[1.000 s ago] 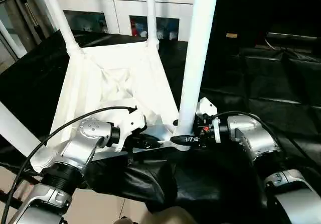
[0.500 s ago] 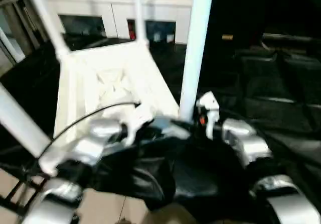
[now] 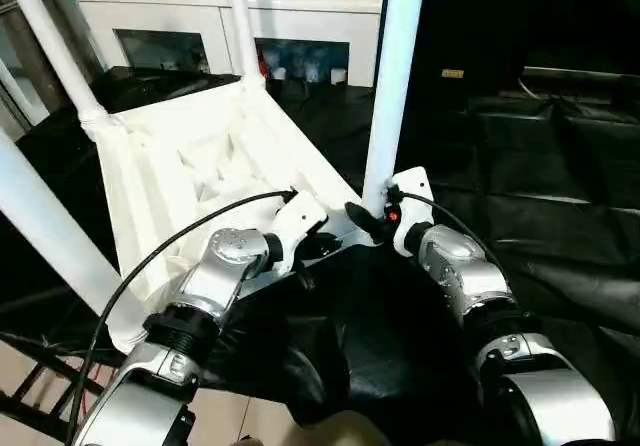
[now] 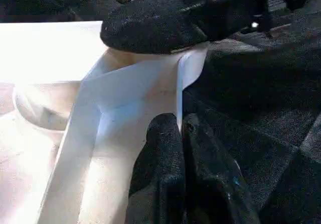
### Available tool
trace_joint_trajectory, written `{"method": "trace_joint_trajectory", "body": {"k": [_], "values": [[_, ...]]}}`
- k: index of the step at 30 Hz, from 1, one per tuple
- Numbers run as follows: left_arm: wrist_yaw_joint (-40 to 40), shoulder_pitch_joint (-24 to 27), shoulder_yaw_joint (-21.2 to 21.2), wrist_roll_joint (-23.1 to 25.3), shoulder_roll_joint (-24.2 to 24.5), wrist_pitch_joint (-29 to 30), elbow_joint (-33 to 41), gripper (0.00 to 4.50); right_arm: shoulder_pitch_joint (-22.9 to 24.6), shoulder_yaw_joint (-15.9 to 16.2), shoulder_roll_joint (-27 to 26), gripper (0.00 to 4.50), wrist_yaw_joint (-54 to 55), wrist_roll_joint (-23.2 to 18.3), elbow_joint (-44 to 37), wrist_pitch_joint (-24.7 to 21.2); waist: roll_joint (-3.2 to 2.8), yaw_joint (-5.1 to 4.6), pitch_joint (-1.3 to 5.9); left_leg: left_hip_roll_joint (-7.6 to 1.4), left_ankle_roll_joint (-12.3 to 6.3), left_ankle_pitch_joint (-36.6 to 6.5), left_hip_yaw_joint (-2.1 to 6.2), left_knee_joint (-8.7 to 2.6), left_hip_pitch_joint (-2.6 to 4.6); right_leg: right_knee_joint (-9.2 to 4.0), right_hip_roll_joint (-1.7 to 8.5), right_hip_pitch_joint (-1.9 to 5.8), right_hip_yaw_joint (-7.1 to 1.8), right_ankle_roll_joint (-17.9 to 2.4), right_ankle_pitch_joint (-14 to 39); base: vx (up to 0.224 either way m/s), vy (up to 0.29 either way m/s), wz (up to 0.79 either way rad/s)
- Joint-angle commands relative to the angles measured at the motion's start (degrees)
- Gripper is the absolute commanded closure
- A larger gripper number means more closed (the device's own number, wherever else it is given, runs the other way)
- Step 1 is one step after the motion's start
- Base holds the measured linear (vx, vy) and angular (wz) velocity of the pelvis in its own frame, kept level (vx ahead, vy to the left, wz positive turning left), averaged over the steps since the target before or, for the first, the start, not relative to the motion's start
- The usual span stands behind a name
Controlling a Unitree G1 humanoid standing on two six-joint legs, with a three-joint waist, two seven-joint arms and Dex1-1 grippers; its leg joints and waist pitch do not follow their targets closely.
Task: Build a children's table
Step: Rotate leg to tighten
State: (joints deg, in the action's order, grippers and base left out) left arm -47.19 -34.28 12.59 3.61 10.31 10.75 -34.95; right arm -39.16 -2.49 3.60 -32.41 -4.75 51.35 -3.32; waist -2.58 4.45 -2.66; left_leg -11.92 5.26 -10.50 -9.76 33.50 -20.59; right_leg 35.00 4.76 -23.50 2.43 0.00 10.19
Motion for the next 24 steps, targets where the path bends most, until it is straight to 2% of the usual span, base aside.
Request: {"method": "trace_joint_trajectory", "body": {"k": [1, 5, 6, 8, 12, 16, 20, 21, 22, 24], "values": [[-1.83, -0.98, 0.82, -3.16, -1.71, -3.88, 3.23, 4.50, -0.79, 4.14, -3.27, 0.82, -6.88, -1.07, 0.58, -1.48, 0.55, -0.14, 3.51, -0.43, -2.21, -13.95, -0.23, -4.08, -0.05, -4.45, 2.49, 2.94, -1.47, -12.82, 13.09, 0.000, 0.000, 0.00], [-4.73, -0.15, 0.34, -3.91, 0.00, -4.18, 4.25, 4.50, -0.23, 5.66, 0.14, 0.39, -12.37, -0.13, -0.86, -1.09, 0.51, -0.14, 3.55, -0.60, -2.50, -13.67, -0.25, -4.00, -0.12, -4.31, 2.51, 3.02, -1.47, -13.27, 12.25, 0.000, 0.000, 0.00], [-6.77, 0.37, 0.27, -4.24, 0.90, -4.34, 5.00, 4.50, 0.29, 6.21, 2.15, 0.32, -15.90, 0.25, -1.84, -1.04, 0.49, -0.11, 3.72, -0.63, -2.77, -12.44, -0.26, -3.88, -0.23, -4.03, 2.44, 3.08, -1.44, -13.74, 10.34, 0.000, 0.000, 0.00], [-7.24, 0.48, 0.27, -4.33, 1.10, -4.38, 5.18, 4.50, 0.41, 6.30, 2.60, 0.13, -16.66, 0.25, -2.09, -1.08, 0.52, 0.07, 4.00, -0.64, -3.75, -9.60, -0.39, -3.46, -0.46, -3.49, 2.38, 3.17, -1.44, -14.80, 5.53, 0.000, 0.000, 0.00], [-11.31, 1.31, 0.70, -4.87, 3.47, -4.51, 6.22, 4.50, 1.24, 7.30, 6.93, 0.05, -22.16, 0.82, -4.29, 0.70, 0.55, 0.82, 4.07, -0.69, -5.57, -7.20, -0.58, -3.07, -0.50, -3.05, 2.34, 3.12, -1.29, -16.22, 1.44, 0.000, 0.000, 0.00], [-13.72, 2.00, 0.99, -5.07, 5.05, -4.91, 6.71, 4.50, 1.66, 7.24, 8.94, 0.05, -27.04, -0.21, -5.65, 0.97, 0.59, 0.93, 3.97, -0.79, -5.69, -8.37, -0.59, -3.14, -0.42, -3.13, 2.37, 3.05, -1.19, -16.45, 3.21, 0.000, 0.000, 0.00], [-17.35, 3.53, 1.15, -5.88, 7.29, -4.59, 8.55, 4.50, 2.42, 7.61, 11.42, 0.56, -33.35, -1.64, -7.39, 0.02, 0.76, 0.97, 3.88, -0.86, -5.44, -9.15, -0.50, -3.23, -0.47, -3.18, 2.44, 3.11, -1.18, -16.03, 4.98, 0.000, 0.000, 0.00], [-18.00, 3.94, 1.08, -6.03, 7.74, -4.56, 8.98, 4.50, 2.53, 7.62, 11.85, 0.56, -34.35, -1.81, -7.53, -0.02, 0.74, 0.91, 3.85, -0.91, -5.48, -9.21, -0.56, -3.27, -0.42, -3.28, 2.47, 3.04, -1.23, -16.04, 5.28, 0.000, 0.000, 0.00], [-18.59, 4.30, 1.03, -6.20, 8.12, -4.46, 9.35, 4.50, 2.58, 7.53, 12.14, 0.56, -34.93, -1.98, -7.61, -0.07, 0.97, 0.89, 3.86, -0.89, -5.52, -8.97, -0.58, -3.24, -0.47, -3.23, 2.50, 3.06, -1.23, -16.03, 5.39, 0.000, 0.000, 0.00], [-18.97, 4.54, 1.02, -6.33, 8.37, -4.38, 9.63, 4.50, 2.64, 7.58, 12.40, 0.85, -35.31, -2.25, -7.73, -0.13, 0.93, 0.95, 3.83, -0.84, -5.49, -8.29, -0.58, -3.20, -0.50, -3.25, 2.48, 3.02, -1.23, -15.96, 5.58, 0.000, 0.000, 0.00]]}}
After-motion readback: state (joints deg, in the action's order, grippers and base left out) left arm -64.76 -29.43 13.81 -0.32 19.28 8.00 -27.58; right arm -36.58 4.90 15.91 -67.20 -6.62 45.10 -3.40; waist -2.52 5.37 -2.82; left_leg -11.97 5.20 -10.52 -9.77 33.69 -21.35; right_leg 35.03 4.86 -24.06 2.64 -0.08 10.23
